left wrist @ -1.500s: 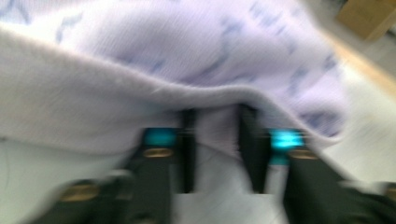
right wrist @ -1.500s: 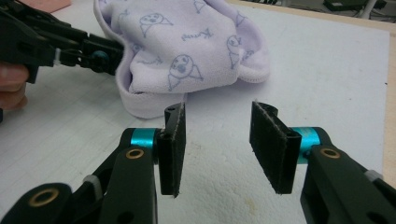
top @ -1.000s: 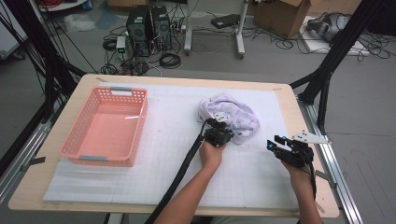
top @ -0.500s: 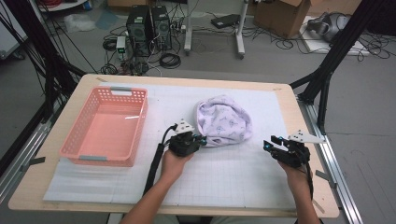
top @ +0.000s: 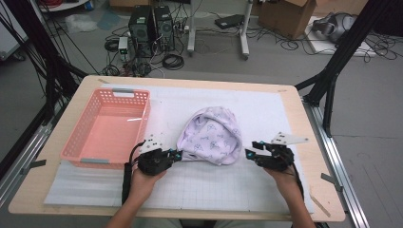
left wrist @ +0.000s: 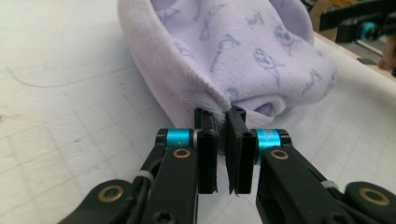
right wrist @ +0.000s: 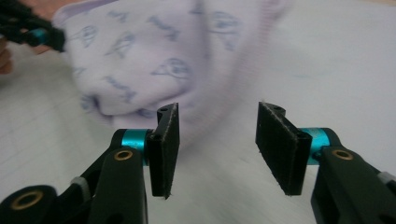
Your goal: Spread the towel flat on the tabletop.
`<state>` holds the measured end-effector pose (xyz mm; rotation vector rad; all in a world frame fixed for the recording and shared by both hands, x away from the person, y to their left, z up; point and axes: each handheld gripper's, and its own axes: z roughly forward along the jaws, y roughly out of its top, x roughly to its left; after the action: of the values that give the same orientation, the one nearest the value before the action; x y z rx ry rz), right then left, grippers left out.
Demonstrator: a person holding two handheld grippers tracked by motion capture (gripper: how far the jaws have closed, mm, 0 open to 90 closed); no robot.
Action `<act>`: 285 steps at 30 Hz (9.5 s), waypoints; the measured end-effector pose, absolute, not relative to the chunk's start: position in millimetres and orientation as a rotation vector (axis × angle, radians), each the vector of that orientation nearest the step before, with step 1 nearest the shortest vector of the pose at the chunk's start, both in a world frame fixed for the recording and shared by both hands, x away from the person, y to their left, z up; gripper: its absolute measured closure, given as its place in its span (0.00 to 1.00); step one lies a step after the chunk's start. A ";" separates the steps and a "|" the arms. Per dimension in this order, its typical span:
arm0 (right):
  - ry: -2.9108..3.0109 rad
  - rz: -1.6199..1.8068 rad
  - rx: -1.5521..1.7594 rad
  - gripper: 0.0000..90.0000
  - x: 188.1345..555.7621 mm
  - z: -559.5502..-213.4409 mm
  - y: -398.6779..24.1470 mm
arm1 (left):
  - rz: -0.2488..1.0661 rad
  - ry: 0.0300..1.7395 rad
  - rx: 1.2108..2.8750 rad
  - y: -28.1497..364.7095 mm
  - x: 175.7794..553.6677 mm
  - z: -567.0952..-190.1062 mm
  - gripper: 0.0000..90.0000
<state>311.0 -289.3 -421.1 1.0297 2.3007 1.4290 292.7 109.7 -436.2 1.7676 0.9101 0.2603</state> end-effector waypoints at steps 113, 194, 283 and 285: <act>1.986 1.221 1.177 0.59 289.9 -377.0 -377.4 | 0.475 0.982 1.908 65.9 358.3 -422.8 0.36; 2.351 1.194 1.087 0.75 269.2 -410.7 -347.5 | 0.362 0.894 1.862 77.7 324.3 -408.8 0.54; 1.980 1.033 1.117 0.95 458.3 -375.1 -297.4 | 0.518 1.230 1.690 59.4 463.8 -399.0 0.57; 1.978 1.037 1.153 0.92 459.9 -375.8 -298.2 | 0.460 1.198 1.741 55.4 456.0 -404.9 0.47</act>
<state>459.9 -298.2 -375.8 1.1533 1.9777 1.0373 456.0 55.4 -404.9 1.7414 1.1979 0.4601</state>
